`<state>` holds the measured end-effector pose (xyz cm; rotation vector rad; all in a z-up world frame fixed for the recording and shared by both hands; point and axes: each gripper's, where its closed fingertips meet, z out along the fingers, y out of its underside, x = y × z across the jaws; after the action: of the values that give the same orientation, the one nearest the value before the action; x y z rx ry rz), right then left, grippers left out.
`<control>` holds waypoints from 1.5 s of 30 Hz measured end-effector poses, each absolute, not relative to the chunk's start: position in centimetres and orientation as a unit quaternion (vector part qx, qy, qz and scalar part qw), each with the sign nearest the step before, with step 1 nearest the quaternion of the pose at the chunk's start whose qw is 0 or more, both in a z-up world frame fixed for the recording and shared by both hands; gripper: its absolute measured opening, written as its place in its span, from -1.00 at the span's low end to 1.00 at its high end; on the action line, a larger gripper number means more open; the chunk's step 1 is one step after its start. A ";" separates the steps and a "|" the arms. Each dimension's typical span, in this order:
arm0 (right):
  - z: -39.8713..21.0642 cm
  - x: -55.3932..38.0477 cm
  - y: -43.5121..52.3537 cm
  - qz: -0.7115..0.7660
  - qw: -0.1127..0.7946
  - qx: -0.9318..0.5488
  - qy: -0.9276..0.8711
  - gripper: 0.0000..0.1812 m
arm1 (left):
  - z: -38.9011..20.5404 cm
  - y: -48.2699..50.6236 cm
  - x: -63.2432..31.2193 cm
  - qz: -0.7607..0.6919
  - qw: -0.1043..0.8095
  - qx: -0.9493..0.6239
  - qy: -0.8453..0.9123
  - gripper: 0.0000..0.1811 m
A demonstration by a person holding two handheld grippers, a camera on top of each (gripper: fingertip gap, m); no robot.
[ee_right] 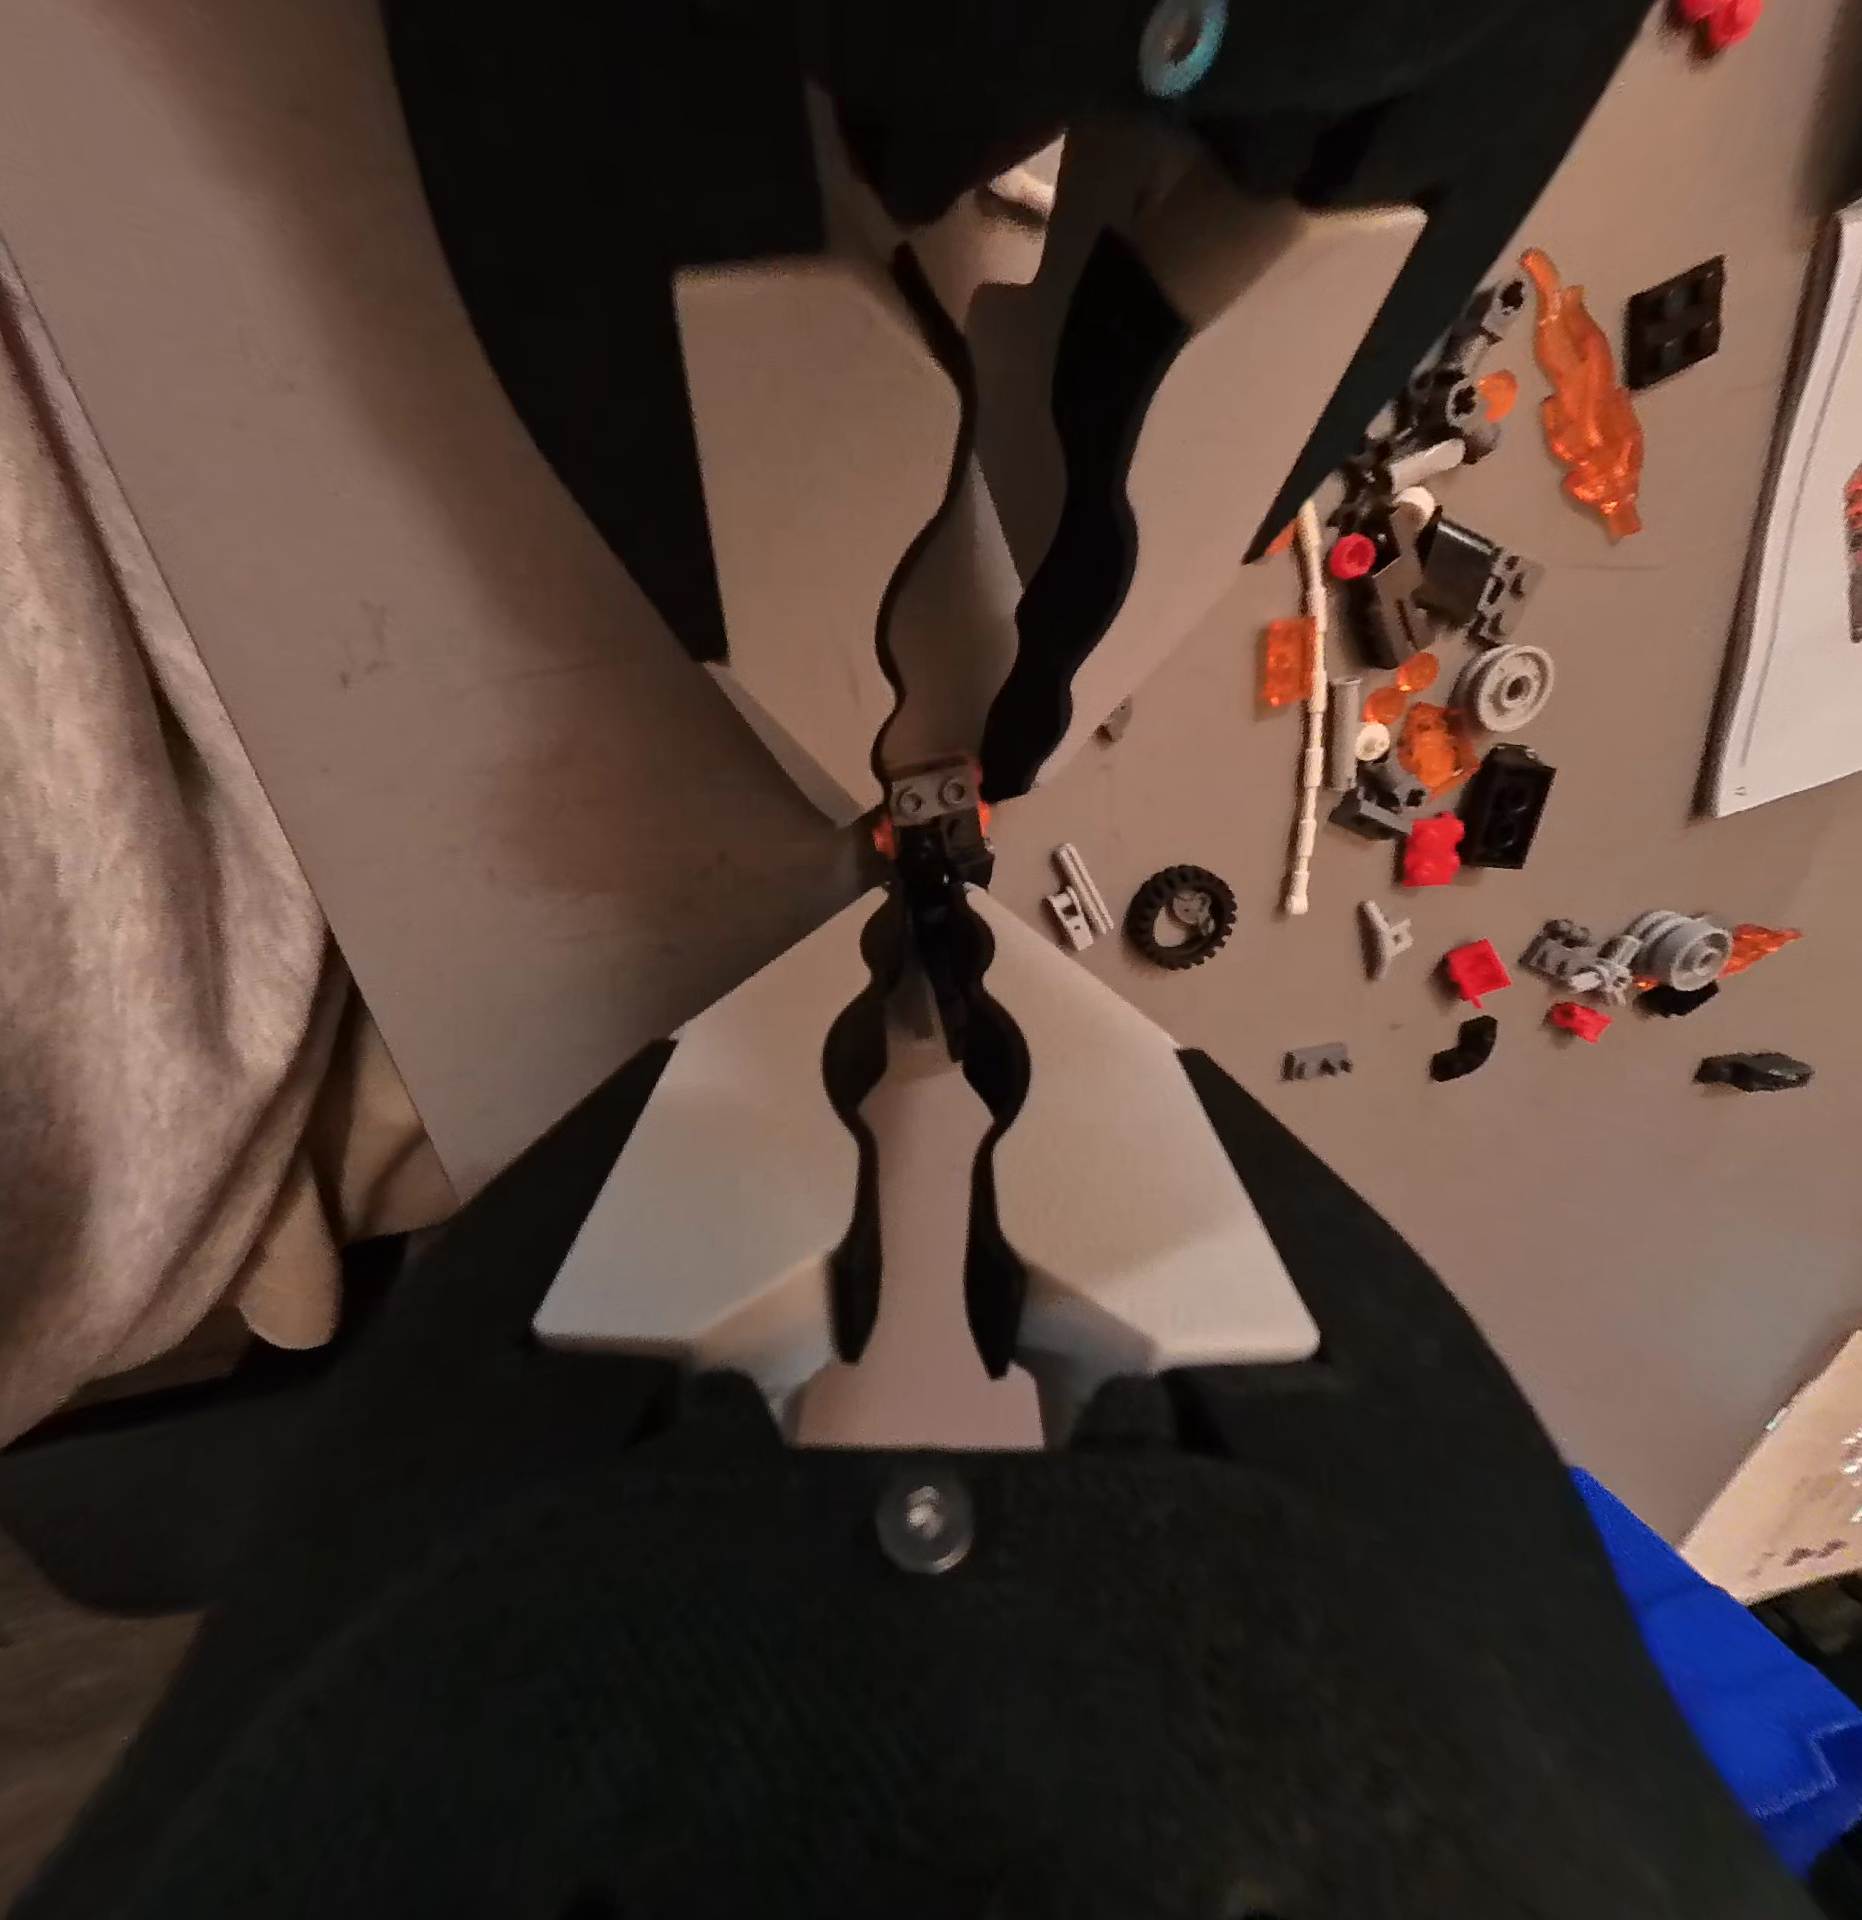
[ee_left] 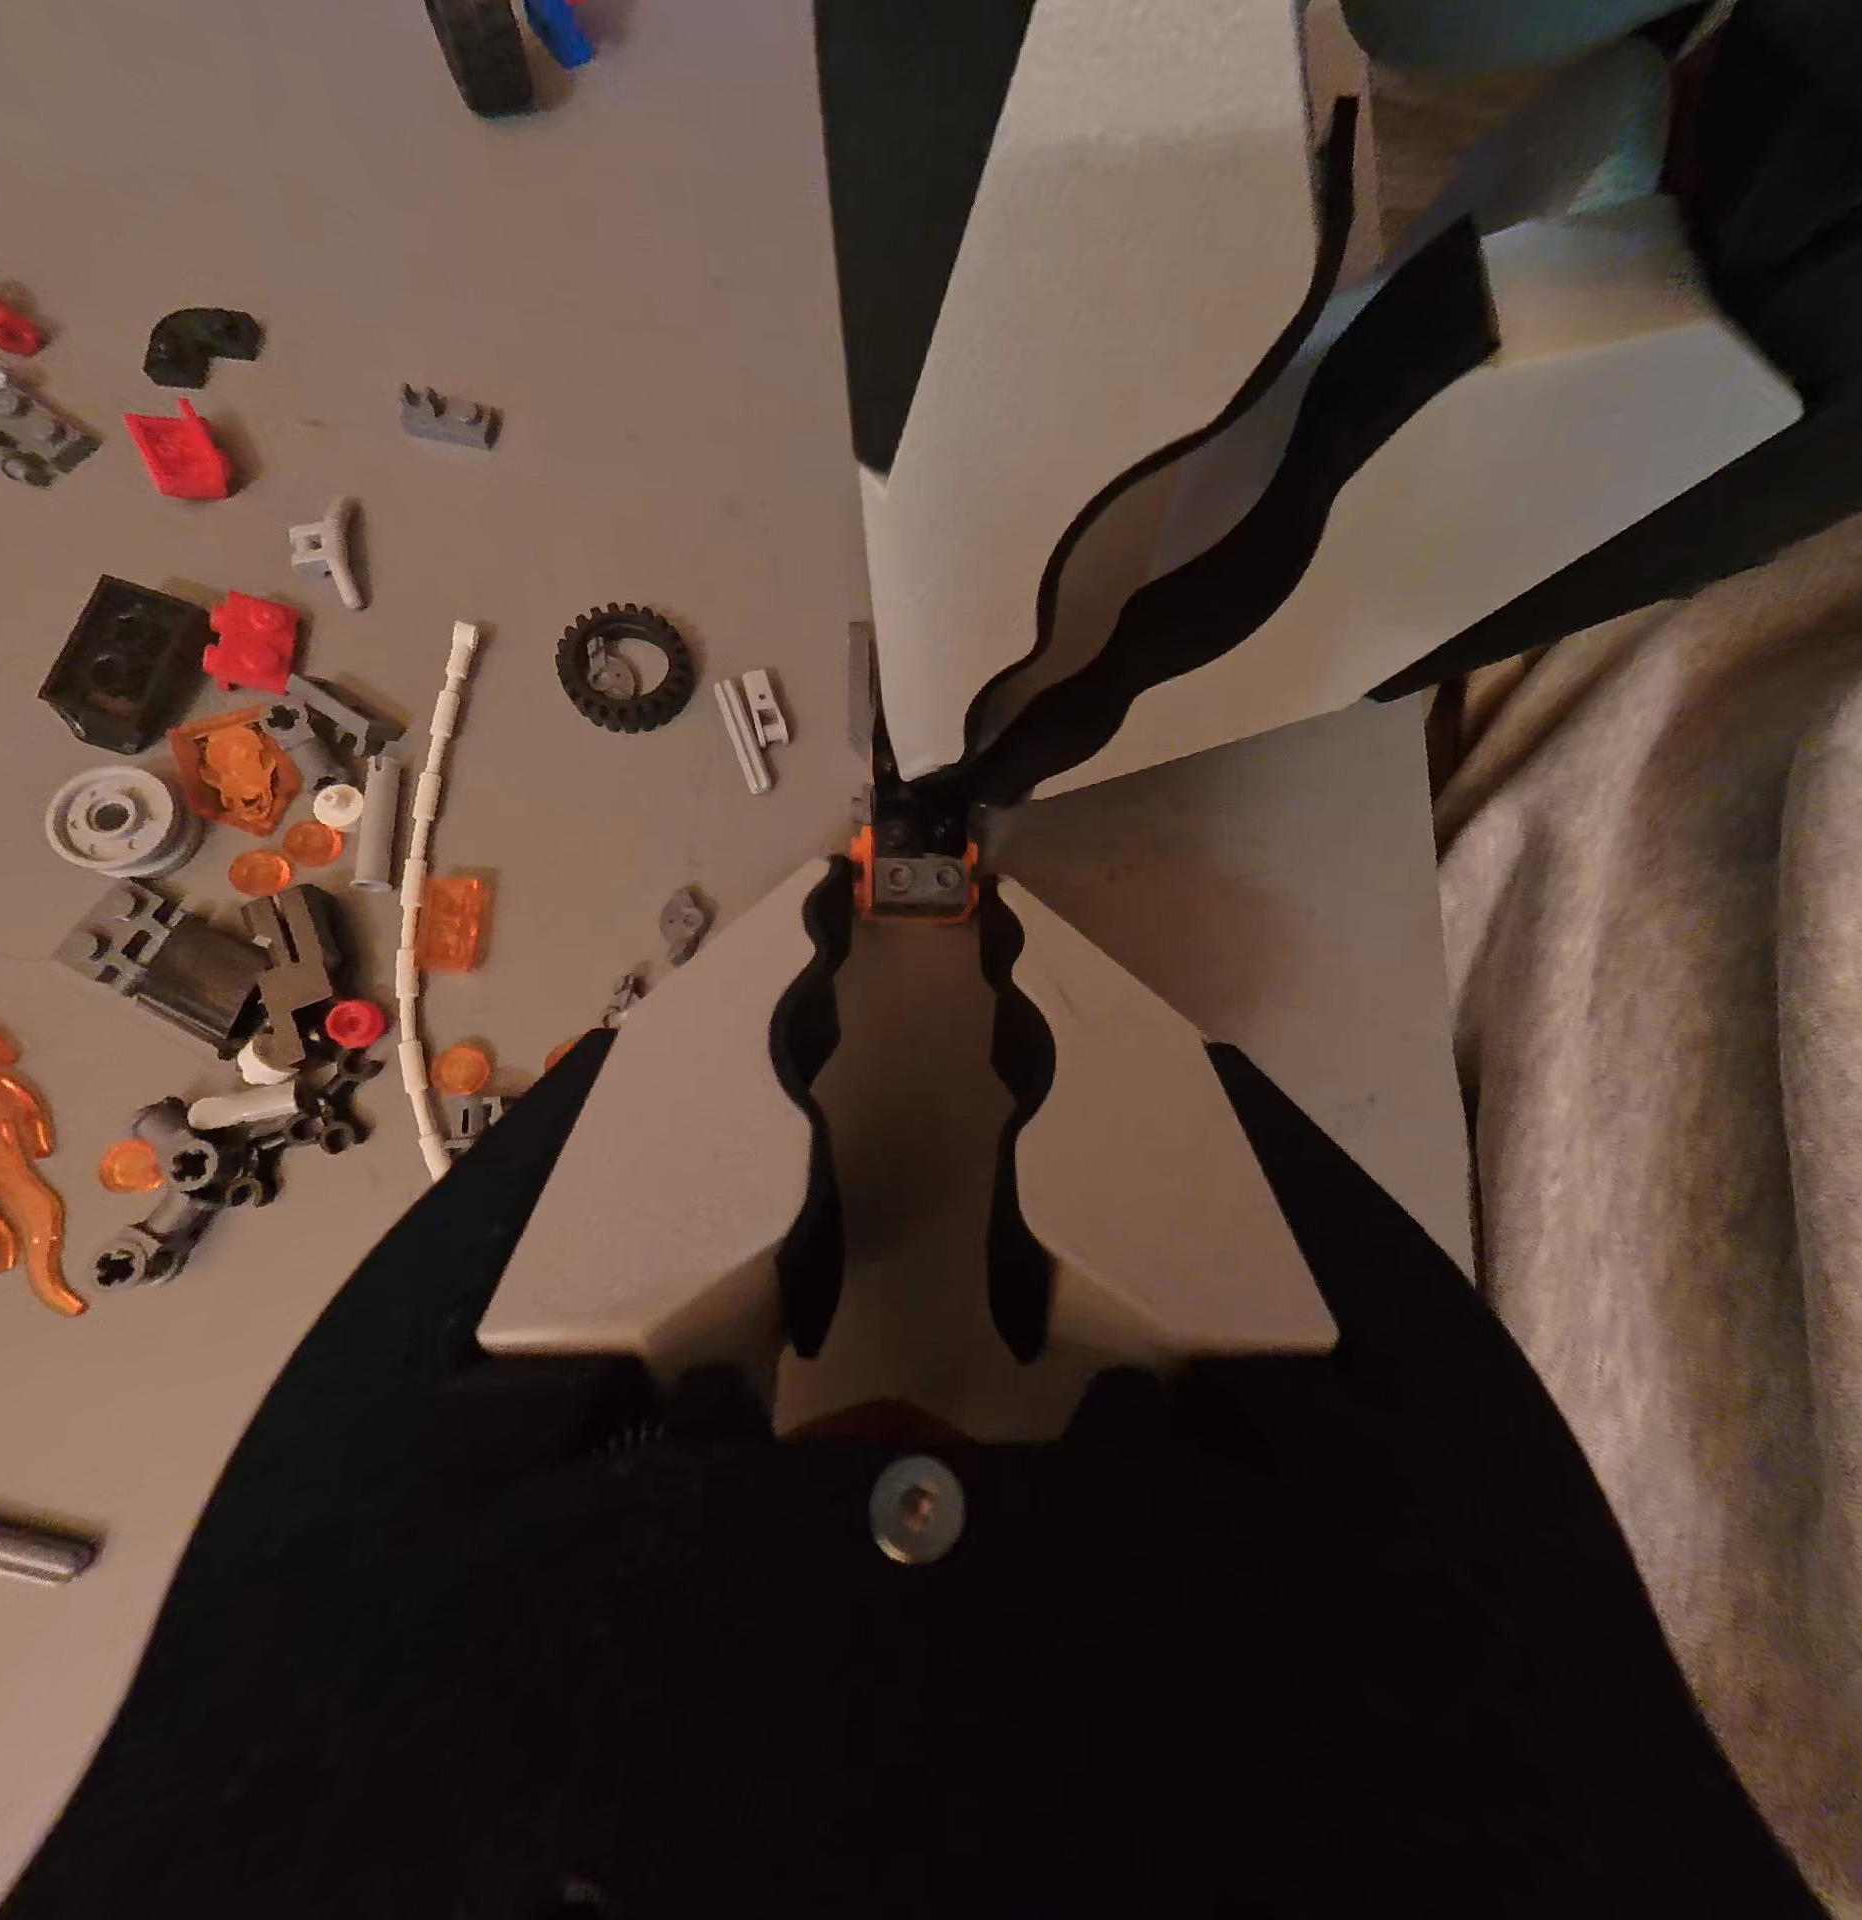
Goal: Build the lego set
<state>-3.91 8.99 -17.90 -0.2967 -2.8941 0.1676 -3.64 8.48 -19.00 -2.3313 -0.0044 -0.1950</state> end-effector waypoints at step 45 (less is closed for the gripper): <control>-17.5 -3.9 8.9 0.115 0.146 -0.062 -0.981 -1.00 | -19.1 8.5 -3.7 -0.078 0.390 -0.918 -0.004 -0.75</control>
<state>-3.86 8.86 -17.52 -0.1788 -2.8227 0.3308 -3.70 8.49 -19.09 -2.3322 -0.0104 -0.1982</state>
